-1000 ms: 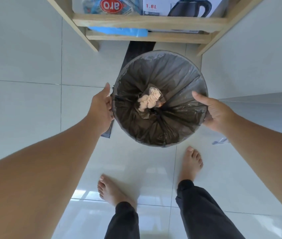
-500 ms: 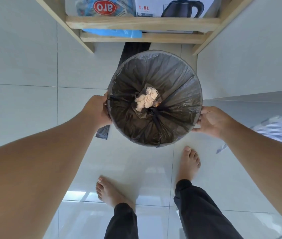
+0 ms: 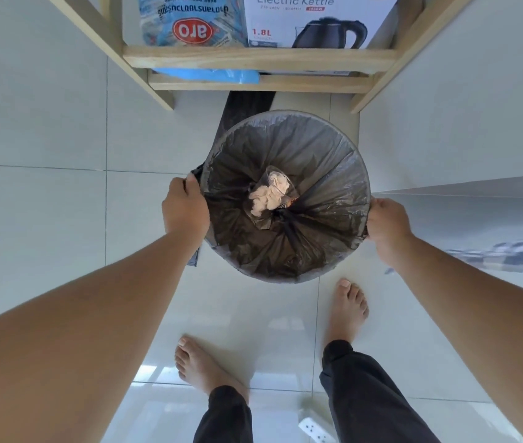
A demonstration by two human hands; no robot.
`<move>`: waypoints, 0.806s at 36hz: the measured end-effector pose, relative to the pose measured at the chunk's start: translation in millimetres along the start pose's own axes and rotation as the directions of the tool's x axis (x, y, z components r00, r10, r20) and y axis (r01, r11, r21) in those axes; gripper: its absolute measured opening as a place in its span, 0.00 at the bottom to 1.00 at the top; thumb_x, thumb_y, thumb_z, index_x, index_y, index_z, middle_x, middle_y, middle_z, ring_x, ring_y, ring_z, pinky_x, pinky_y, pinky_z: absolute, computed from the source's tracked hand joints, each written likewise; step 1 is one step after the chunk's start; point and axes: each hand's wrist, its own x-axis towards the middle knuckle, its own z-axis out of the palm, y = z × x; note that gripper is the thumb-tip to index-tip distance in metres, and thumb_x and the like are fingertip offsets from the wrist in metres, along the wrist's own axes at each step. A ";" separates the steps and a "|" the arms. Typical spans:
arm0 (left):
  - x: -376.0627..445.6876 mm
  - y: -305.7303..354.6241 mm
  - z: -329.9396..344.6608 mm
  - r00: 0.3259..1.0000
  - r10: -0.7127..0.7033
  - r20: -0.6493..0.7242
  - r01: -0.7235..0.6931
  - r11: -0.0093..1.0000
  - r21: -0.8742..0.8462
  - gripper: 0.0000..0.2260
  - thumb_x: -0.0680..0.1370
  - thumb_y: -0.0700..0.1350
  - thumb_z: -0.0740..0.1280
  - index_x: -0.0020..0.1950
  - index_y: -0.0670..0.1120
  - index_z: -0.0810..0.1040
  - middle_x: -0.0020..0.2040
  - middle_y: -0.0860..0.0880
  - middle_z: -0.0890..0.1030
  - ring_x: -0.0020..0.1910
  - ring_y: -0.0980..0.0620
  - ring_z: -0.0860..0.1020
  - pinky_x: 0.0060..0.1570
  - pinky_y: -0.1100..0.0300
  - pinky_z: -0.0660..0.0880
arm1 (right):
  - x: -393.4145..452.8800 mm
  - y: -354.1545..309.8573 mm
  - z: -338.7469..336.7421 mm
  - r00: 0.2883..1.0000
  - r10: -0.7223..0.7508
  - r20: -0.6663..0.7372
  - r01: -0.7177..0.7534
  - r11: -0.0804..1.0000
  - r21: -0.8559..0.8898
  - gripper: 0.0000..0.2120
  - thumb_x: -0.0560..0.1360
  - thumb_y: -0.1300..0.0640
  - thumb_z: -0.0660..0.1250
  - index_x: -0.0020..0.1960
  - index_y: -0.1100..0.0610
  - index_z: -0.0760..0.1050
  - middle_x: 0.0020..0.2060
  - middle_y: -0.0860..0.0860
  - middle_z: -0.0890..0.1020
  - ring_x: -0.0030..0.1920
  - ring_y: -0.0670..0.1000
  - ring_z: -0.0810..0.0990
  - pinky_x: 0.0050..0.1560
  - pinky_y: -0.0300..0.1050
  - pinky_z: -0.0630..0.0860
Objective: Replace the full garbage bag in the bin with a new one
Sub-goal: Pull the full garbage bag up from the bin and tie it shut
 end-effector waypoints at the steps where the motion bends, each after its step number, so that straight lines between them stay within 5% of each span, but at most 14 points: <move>1: 1.2 -3.0 -2.9 0.997 -0.039 0.060 0.042 0.998 -0.044 0.21 0.82 0.56 0.52 0.52 0.41 0.75 0.47 0.45 0.79 0.46 0.44 0.76 0.46 0.52 0.73 | -1.2 -1.7 0.0 0.997 0.067 0.036 -0.071 0.990 0.118 0.11 0.78 0.59 0.61 0.40 0.59 0.78 0.37 0.56 0.80 0.38 0.56 0.79 0.41 0.47 0.77; 4: 5.2 -14.8 -15.3 0.933 -0.183 0.310 0.266 0.931 -0.249 0.21 0.78 0.61 0.63 0.51 0.43 0.80 0.48 0.44 0.85 0.45 0.43 0.84 0.45 0.45 0.82 | -9.0 -2.1 -6.5 0.945 0.148 0.291 -0.280 0.828 0.486 0.14 0.81 0.57 0.57 0.53 0.64 0.79 0.50 0.61 0.83 0.52 0.60 0.83 0.56 0.57 0.79; 7: 3.9 -25.6 -26.2 0.848 -0.166 0.503 0.369 0.866 -0.336 0.15 0.77 0.50 0.69 0.57 0.41 0.80 0.51 0.42 0.85 0.44 0.44 0.85 0.45 0.46 0.82 | -16.1 5.3 -22.0 0.892 0.161 0.423 -0.397 0.726 0.561 0.19 0.78 0.48 0.64 0.61 0.60 0.76 0.54 0.60 0.79 0.57 0.59 0.78 0.64 0.60 0.73; 14: -9.6 -25.3 -33.5 0.779 -0.262 0.569 0.535 0.751 -0.386 0.10 0.77 0.38 0.70 0.55 0.35 0.77 0.47 0.41 0.85 0.42 0.46 0.86 0.50 0.47 0.82 | -38.9 18.1 -22.2 0.851 0.040 0.524 -0.427 0.634 0.644 0.10 0.72 0.57 0.68 0.52 0.60 0.78 0.52 0.57 0.84 0.53 0.58 0.83 0.40 0.50 0.82; 18: -14.9 -8.8 -26.1 0.735 -0.397 0.550 0.647 0.652 -0.395 0.06 0.80 0.40 0.66 0.54 0.38 0.76 0.50 0.42 0.84 0.44 0.47 0.84 0.38 0.50 0.83 | -40.6 17.8 -16.0 0.887 0.025 0.461 -0.364 0.651 0.666 0.22 0.72 0.57 0.68 0.65 0.61 0.74 0.60 0.58 0.81 0.60 0.56 0.81 0.53 0.55 0.81; 23: -23.6 2.7 -21.0 0.713 -0.481 0.510 0.685 0.632 -0.362 0.10 0.81 0.47 0.64 0.57 0.41 0.75 0.46 0.44 0.84 0.39 0.48 0.84 0.36 0.48 0.82 | -40.2 6.8 -14.3 0.965 0.046 0.259 -0.197 0.781 0.593 0.13 0.70 0.56 0.75 0.52 0.61 0.80 0.55 0.59 0.84 0.53 0.55 0.84 0.53 0.52 0.82; 25: -32.2 6.5 -20.0 0.696 -0.498 0.517 0.706 0.609 -0.363 0.10 0.82 0.49 0.63 0.50 0.42 0.74 0.43 0.44 0.83 0.37 0.48 0.83 0.33 0.49 0.82 | -39.1 0.3 -13.5 0.999 0.020 0.045 -0.037 0.905 0.425 0.07 0.68 0.53 0.78 0.37 0.54 0.82 0.44 0.57 0.86 0.41 0.55 0.84 0.47 0.50 0.81; 26: -36.3 8.2 -19.7 0.686 -0.506 0.523 0.716 0.599 -0.360 0.10 0.82 0.50 0.62 0.48 0.43 0.74 0.41 0.44 0.83 0.35 0.48 0.84 0.32 0.49 0.82 | -40.0 -5.0 -13.1 0.997 -0.042 -0.066 0.058 0.960 0.273 0.11 0.68 0.51 0.78 0.31 0.53 0.80 0.37 0.54 0.84 0.37 0.54 0.82 0.44 0.50 0.80; 29: -48.5 12.8 -19.5 0.656 -0.532 0.536 0.750 0.541 -0.381 0.11 0.82 0.49 0.62 0.46 0.42 0.74 0.36 0.45 0.82 0.25 0.49 0.82 0.29 0.49 0.82 | -52.0 -23.1 -12.0 0.932 -0.304 -0.197 0.291 0.952 -0.095 0.18 0.72 0.49 0.73 0.27 0.51 0.72 0.30 0.49 0.77 0.38 0.54 0.78 0.47 0.49 0.76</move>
